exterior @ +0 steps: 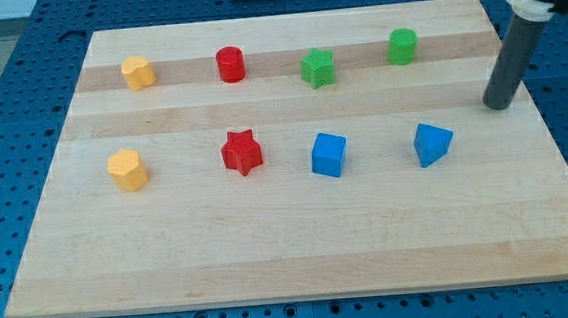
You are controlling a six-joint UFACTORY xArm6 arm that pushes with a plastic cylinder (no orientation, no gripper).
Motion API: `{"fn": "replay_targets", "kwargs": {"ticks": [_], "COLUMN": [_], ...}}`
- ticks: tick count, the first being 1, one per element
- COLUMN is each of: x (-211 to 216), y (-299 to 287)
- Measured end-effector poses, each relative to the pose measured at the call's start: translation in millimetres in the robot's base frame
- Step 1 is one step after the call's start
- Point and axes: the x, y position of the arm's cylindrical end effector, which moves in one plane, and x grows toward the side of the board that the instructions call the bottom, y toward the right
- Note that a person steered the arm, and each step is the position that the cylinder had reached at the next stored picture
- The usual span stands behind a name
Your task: Move the blue triangle towards the bottom left
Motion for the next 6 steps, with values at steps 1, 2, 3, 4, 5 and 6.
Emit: {"fn": "replay_targets", "kwargs": {"ticks": [1, 2, 3, 4, 5, 6], "x": [19, 30, 30, 32, 45, 61], "y": [3, -5, -39, -68, -84, -101]}}
